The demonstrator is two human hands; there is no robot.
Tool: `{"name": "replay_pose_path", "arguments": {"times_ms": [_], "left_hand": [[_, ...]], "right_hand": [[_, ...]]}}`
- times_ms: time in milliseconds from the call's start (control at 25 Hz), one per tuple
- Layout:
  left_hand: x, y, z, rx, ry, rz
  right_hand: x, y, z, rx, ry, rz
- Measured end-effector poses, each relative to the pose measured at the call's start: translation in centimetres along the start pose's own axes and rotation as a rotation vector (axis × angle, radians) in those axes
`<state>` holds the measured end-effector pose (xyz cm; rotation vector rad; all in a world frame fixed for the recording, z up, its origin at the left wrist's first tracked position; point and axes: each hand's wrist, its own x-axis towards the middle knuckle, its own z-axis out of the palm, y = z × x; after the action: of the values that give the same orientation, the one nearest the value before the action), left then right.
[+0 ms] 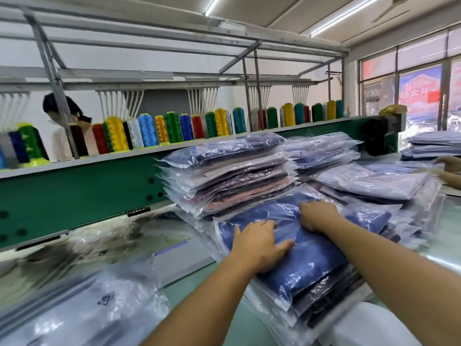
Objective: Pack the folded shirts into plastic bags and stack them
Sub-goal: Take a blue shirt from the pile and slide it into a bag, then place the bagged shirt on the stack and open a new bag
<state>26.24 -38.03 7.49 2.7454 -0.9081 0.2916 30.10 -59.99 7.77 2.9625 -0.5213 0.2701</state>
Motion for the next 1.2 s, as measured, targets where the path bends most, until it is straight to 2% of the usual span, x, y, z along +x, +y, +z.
{"name": "replay_pose_path", "arguments": {"times_ms": [80, 360, 600, 760, 880, 1000, 1080, 1200], "left_hand": [[-1.8, -0.8, -1.4, 0.014, 0.062, -0.033], [-10.0, -7.5, -8.7, 0.092, 0.381, -0.221], [-19.8, -14.1, -12.9, 0.078, 0.501, -0.320], [-26.9, -18.7, -12.6, 0.048, 0.471, -0.417], [-30.8, -21.7, -10.5, 0.003, 0.379, -0.534], [-34.2, -24.4, -6.5, -0.037, 0.132, -0.697], [-35.8, -25.9, -4.0, -0.039, 0.015, -0.723], [-36.6, -27.2, -3.5, -0.089, 0.096, -0.690]], "right_hand": [[-1.8, -2.5, -1.8, 0.062, 0.093, -0.057], [-10.0, -16.5, -7.8, 0.603, 0.242, -0.347], [-17.8, -29.7, -9.9, 0.919, 0.245, -0.704], [-22.5, -36.6, -7.7, 1.020, 0.112, -0.825], [-24.9, -40.0, -4.7, 1.030, -0.008, -0.876], [-26.3, -41.8, -0.9, 0.951, -0.108, -0.923], [-26.7, -42.0, 1.1, 0.902, -0.132, -0.864], [-26.6, -41.7, 2.0, 0.928, -0.062, -0.716]]}}
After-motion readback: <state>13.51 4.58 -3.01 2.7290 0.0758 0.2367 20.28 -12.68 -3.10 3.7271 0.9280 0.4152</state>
